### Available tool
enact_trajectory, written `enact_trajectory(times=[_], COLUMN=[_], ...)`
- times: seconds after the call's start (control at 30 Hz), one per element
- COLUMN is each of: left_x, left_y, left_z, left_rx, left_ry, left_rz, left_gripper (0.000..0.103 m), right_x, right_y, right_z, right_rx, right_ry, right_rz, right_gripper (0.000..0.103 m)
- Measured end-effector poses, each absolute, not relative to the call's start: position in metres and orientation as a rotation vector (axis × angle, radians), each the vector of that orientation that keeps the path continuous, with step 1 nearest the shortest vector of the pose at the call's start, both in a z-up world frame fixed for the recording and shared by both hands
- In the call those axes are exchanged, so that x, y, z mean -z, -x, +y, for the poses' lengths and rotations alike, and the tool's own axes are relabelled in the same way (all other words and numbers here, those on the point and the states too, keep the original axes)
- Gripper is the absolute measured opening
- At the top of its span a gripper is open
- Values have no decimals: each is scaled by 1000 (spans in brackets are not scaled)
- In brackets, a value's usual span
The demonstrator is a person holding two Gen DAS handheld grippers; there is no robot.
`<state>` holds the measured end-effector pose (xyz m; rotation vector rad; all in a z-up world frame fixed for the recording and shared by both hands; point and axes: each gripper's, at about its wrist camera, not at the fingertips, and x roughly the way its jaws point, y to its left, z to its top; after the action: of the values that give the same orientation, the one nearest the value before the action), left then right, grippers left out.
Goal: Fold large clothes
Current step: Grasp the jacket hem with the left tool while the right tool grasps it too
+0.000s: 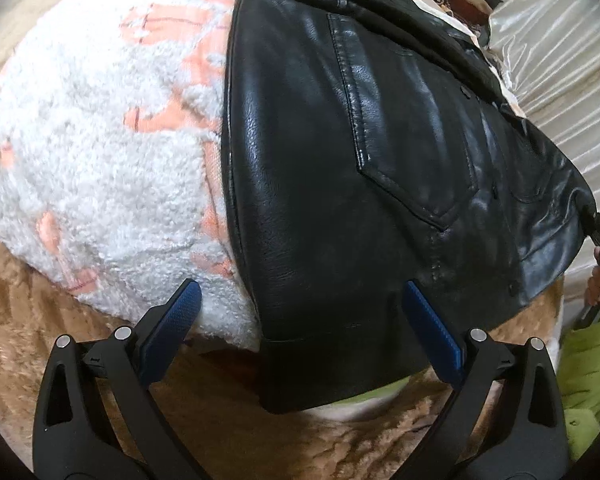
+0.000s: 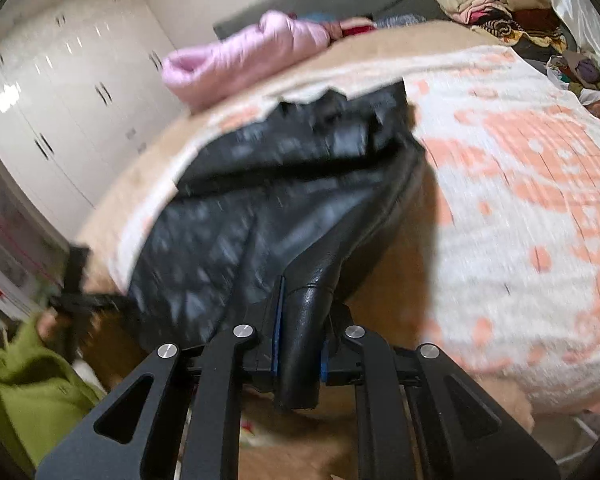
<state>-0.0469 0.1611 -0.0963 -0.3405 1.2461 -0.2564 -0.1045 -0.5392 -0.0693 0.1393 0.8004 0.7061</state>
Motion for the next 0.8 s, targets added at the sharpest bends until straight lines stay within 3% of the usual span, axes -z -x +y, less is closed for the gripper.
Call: enact_trajectory(times=[0.07,0.17,0.27,0.37,0.43,0.53,0.8], left_x=[97,97,91,85,77,62,9], left_y=[48,50,52,54,55,56,42], left_z=[164,165,163,170,178,189,199], left_rx=[266,296,318,329,337,364,386], left_ry=[366,390,395,408,438,471,472], left_rz=[1243,1245,1241,1225,1204,1154,1002], left_gripper=[93,63,50,26,17,8,8], right_x=[59,47,42,37,35,31,17], right_y=[98,88,76,64,59,56,41], right_z=[-534,-531,-526,-521,-520,-518,-526], right_rx=[-711,-716,-720,-717,-715,-711,-675], right_ry=[-147,-166,-176,-190,-197,-206,-262], right_rz=[767,731,707,689,682,669,620], right_gripper=[11,11,11,11,11,11,11])
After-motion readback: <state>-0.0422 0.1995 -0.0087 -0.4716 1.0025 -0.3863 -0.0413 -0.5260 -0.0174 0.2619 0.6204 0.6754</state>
